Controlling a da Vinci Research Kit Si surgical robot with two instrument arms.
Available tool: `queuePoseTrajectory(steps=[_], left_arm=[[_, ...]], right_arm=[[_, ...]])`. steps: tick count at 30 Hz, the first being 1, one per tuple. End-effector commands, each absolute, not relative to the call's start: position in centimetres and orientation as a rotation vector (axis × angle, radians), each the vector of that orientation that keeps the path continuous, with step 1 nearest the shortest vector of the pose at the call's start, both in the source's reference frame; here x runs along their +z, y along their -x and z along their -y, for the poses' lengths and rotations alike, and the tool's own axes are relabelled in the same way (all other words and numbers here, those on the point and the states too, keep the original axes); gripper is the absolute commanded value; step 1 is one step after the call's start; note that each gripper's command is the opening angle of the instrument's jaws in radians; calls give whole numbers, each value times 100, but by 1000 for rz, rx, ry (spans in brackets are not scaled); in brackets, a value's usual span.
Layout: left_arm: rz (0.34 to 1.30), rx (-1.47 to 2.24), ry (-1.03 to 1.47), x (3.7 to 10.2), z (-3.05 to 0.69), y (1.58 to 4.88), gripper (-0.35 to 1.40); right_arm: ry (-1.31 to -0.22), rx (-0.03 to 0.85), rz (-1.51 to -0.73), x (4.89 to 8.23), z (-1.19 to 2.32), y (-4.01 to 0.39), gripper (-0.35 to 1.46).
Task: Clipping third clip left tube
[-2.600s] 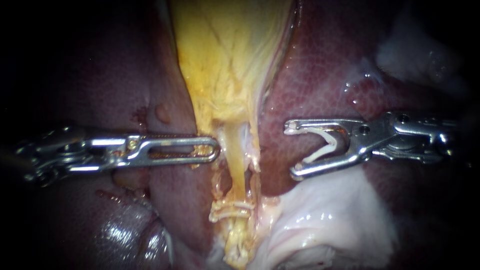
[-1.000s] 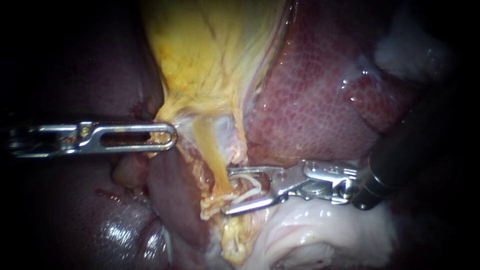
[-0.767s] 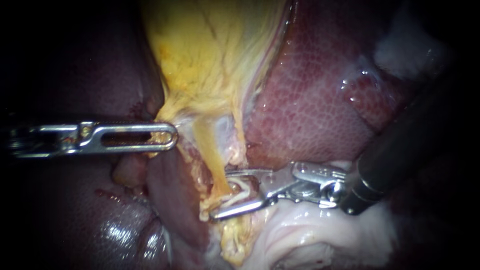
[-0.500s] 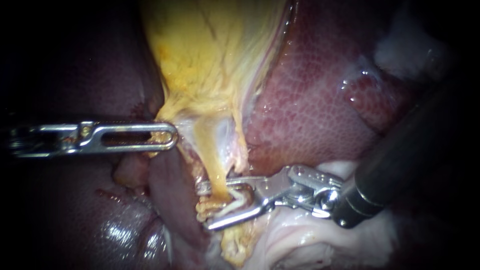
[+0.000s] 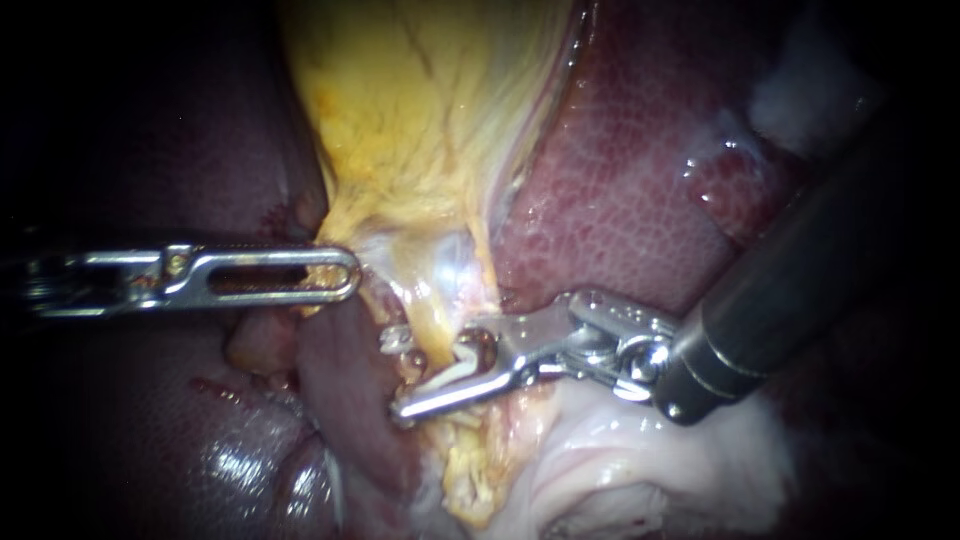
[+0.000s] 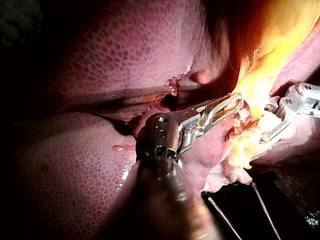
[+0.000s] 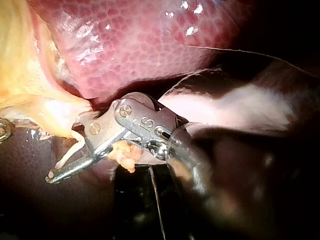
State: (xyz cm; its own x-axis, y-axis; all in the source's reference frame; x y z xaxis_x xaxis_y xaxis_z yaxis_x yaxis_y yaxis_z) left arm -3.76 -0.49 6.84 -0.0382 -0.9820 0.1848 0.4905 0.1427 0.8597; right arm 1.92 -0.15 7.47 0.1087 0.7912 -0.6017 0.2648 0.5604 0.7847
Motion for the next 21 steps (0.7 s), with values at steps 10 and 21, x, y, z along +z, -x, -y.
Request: queuePoseTrajectory(steps=[10, 21], left_arm=[[962, -1342, -670, 684, 49, 376, -35], [962, -1342, -670, 685, 49, 376, -35]], right_arm=[[-1061, 527, -1413, 753, 15, -175, -35], [-1060, 524, -1410, 759, 15, -174, -35]])
